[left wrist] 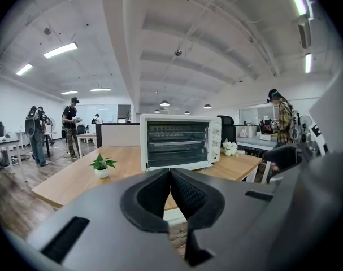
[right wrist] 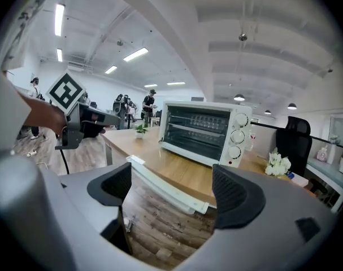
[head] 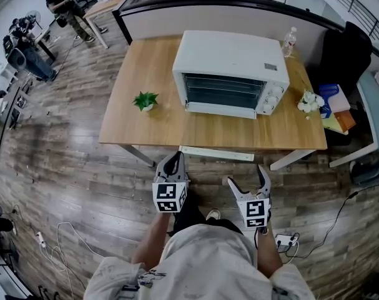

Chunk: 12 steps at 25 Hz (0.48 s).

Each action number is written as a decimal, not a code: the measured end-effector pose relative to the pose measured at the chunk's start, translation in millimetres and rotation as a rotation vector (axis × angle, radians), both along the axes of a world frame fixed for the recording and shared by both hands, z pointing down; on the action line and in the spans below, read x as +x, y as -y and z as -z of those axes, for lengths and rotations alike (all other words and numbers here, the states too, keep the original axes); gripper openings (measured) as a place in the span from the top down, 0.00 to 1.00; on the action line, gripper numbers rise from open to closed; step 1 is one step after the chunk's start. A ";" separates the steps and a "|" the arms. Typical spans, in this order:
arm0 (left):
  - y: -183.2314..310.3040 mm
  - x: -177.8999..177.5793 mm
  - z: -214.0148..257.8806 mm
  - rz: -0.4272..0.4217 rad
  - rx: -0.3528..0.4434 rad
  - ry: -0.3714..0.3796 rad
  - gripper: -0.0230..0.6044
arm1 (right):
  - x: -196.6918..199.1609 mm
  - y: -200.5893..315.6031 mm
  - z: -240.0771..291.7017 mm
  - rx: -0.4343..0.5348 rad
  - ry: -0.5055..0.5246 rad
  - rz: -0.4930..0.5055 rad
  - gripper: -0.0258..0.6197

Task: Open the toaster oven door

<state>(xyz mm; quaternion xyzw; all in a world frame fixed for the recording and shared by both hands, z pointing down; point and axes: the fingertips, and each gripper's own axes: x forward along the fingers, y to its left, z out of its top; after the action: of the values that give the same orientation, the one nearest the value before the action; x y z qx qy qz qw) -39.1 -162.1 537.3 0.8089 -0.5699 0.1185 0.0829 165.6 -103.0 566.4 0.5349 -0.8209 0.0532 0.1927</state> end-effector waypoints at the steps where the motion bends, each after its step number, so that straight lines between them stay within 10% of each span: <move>1: 0.0 -0.1 2.9 0.002 0.005 -0.003 0.94 | 2.2 3.2 9.6 0.019 0.014 -0.007 0.24; 12: 2.6 -4.9 34.1 0.016 0.083 -0.014 0.94 | 46.7 46.9 109.6 0.254 0.122 -0.096 0.24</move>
<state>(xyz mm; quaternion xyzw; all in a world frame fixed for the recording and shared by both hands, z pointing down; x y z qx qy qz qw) -44.0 -164.7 503.2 0.8077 -0.5804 0.0884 0.0539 212.3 -149.9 456.8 0.5893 -0.8048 -0.0098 0.0706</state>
